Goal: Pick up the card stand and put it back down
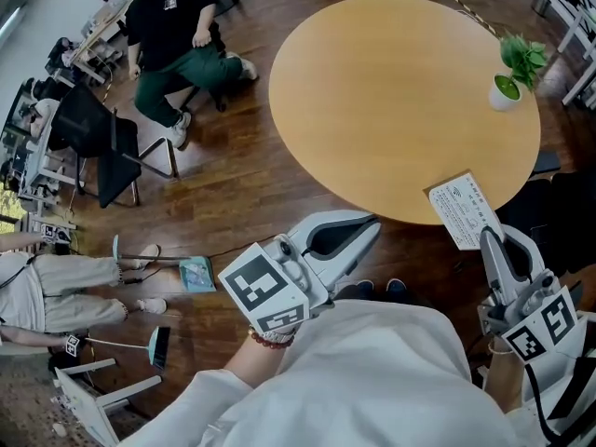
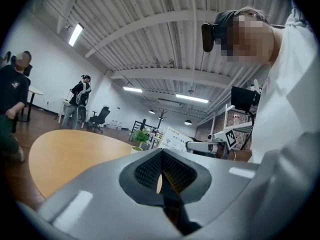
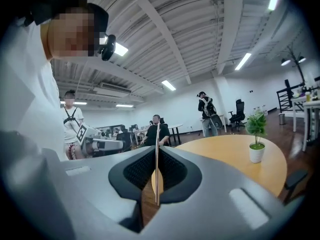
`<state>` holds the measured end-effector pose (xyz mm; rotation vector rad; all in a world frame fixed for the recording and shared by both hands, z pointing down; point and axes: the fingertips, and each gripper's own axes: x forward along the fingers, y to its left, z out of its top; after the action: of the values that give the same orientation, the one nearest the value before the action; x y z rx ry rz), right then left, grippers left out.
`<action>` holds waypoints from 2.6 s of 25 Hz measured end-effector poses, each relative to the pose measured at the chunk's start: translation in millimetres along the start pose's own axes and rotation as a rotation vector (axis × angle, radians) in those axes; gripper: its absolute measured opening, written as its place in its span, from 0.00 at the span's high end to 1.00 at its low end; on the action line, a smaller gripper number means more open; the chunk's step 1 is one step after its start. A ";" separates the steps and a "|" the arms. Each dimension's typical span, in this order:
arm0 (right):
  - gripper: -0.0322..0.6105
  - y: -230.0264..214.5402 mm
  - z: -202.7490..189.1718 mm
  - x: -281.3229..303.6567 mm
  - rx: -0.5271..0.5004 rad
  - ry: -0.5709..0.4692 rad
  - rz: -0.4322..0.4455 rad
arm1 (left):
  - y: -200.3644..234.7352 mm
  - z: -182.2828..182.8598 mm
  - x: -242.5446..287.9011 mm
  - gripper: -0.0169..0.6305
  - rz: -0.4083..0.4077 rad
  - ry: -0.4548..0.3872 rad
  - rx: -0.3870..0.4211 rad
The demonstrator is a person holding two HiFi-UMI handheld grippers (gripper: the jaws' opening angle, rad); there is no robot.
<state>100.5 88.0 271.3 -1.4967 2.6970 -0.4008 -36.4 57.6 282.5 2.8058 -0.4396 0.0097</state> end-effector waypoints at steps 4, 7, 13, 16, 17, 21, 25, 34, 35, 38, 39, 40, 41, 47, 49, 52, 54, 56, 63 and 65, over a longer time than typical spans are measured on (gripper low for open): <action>0.92 -7.5 8.0 27.6 0.017 -0.022 -0.015 | 30.6 2.4 -3.9 0.99 0.004 0.007 -0.009; 0.92 -9.2 -3.6 41.3 0.046 0.010 -0.034 | 56.2 -3.8 -8.9 0.99 0.032 0.023 -0.049; 0.92 -53.4 -10.5 51.6 0.068 0.063 -0.089 | 87.1 -12.3 -1.3 0.99 0.069 0.029 -0.103; 0.92 -97.2 -7.8 67.4 0.048 0.087 -0.089 | 106.8 -9.1 22.9 0.99 0.091 0.030 -0.133; 0.92 -115.4 -12.2 77.4 0.048 0.101 -0.086 | 117.0 -7.4 32.6 0.99 0.100 0.028 -0.139; 0.92 -183.5 -46.0 132.1 0.092 0.167 -0.059 | 163.5 6.2 57.4 1.00 0.148 0.020 -0.114; 0.92 -220.0 -75.3 170.3 0.142 0.241 -0.005 | 181.4 19.0 63.4 1.00 0.200 0.041 -0.119; 0.92 -323.7 -141.0 304.0 0.058 0.389 0.209 | 208.9 10.8 110.9 1.00 0.251 0.103 -0.157; 0.92 -327.2 -140.5 317.0 0.060 0.386 0.240 | 213.7 9.2 111.2 1.00 0.269 0.111 -0.171; 0.92 -340.7 -140.9 348.6 0.054 0.400 0.306 | 231.8 7.2 111.4 1.00 0.323 0.115 -0.200; 0.92 -345.8 -142.0 356.7 0.043 0.412 0.318 | 237.2 7.6 112.5 1.00 0.331 0.113 -0.203; 0.92 -349.4 -143.8 362.4 0.036 0.424 0.334 | 240.8 7.3 114.3 1.00 0.334 0.113 -0.205; 0.92 -351.3 -145.6 366.0 0.033 0.434 0.359 | 243.3 5.7 116.5 1.00 0.337 0.116 -0.209; 0.91 -348.2 -162.0 388.1 0.011 0.413 0.410 | 262.3 -19.2 113.4 1.00 0.343 0.134 -0.252; 0.89 -345.6 -165.2 389.9 0.010 0.395 0.363 | 262.3 -24.1 110.0 1.00 0.328 0.144 -0.255; 0.77 -355.2 -158.6 386.5 0.009 0.397 0.327 | 261.0 -19.0 125.2 1.00 0.308 0.155 -0.252; 0.59 -362.3 -156.4 383.1 0.013 0.403 0.289 | 258.3 -14.6 130.9 1.00 0.300 0.157 -0.250; 0.56 -367.0 -155.5 372.1 0.016 0.385 0.220 | 250.1 -13.3 129.1 1.00 0.288 0.153 -0.241; 0.53 -359.8 -103.3 304.1 -0.019 0.240 0.016 | 216.7 -9.4 122.4 1.00 0.227 0.102 -0.178; 0.53 -333.9 -65.8 281.6 -0.031 0.157 0.015 | 203.3 1.8 118.8 1.00 0.197 0.076 -0.148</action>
<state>216.7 -302.6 441.8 -1.5132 2.8437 -0.4993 15.8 -162.9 346.5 2.5976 -0.6685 0.1205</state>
